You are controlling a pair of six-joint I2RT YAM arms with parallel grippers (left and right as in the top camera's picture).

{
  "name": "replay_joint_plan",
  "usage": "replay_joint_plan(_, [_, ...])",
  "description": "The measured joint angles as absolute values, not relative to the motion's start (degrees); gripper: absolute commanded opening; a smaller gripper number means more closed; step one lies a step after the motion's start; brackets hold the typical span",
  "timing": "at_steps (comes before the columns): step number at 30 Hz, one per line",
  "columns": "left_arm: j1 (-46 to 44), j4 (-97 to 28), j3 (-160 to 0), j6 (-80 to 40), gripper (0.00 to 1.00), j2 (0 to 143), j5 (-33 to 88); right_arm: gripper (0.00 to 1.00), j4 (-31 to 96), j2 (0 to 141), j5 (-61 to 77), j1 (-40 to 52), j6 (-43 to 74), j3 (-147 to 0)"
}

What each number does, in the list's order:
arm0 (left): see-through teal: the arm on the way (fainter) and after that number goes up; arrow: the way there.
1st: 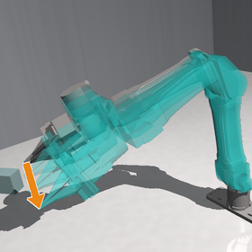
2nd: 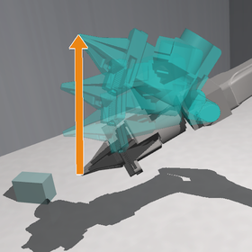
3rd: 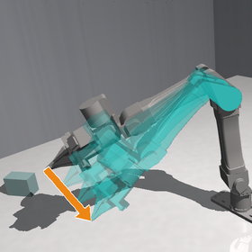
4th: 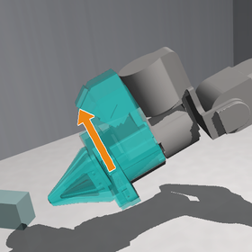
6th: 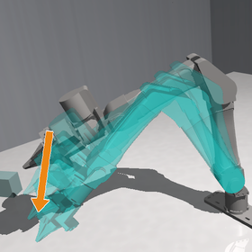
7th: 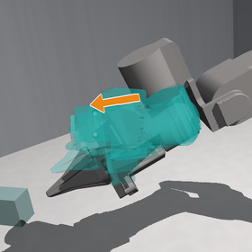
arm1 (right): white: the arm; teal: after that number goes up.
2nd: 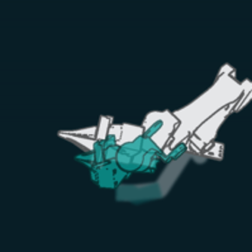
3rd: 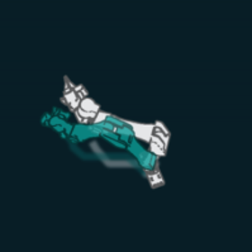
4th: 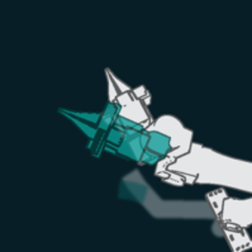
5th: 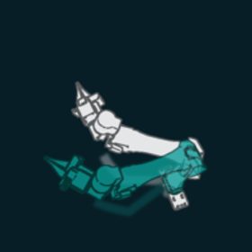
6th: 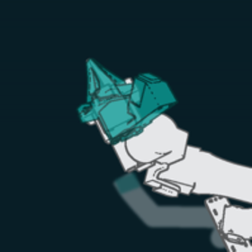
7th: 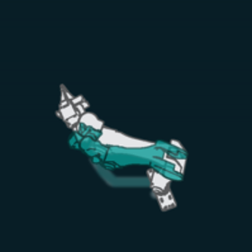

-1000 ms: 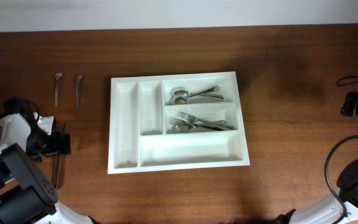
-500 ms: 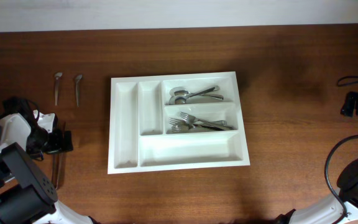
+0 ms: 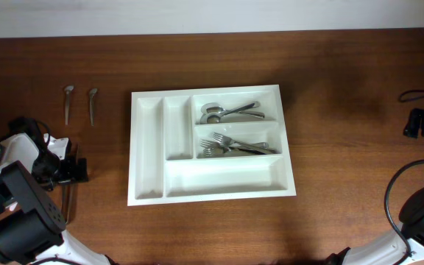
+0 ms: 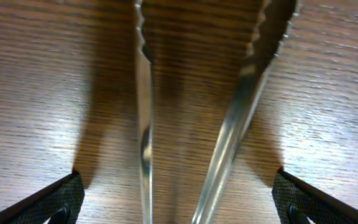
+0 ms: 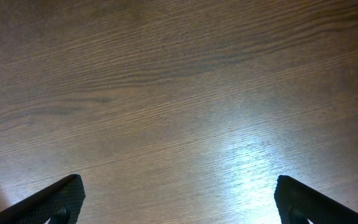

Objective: Pack container
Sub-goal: 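Lower the left gripper onto the tongs and close on them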

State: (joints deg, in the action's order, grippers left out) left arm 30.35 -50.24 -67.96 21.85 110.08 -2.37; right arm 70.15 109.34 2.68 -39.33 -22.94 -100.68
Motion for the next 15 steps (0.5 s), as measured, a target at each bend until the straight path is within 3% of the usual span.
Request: replay_joint_plan(15, [30.35, -48.93, -67.96, 23.22, 0.99, 110.10, -2.50, 0.99, 70.15, 109.34, 2.68, -39.33, -22.92, -100.68])
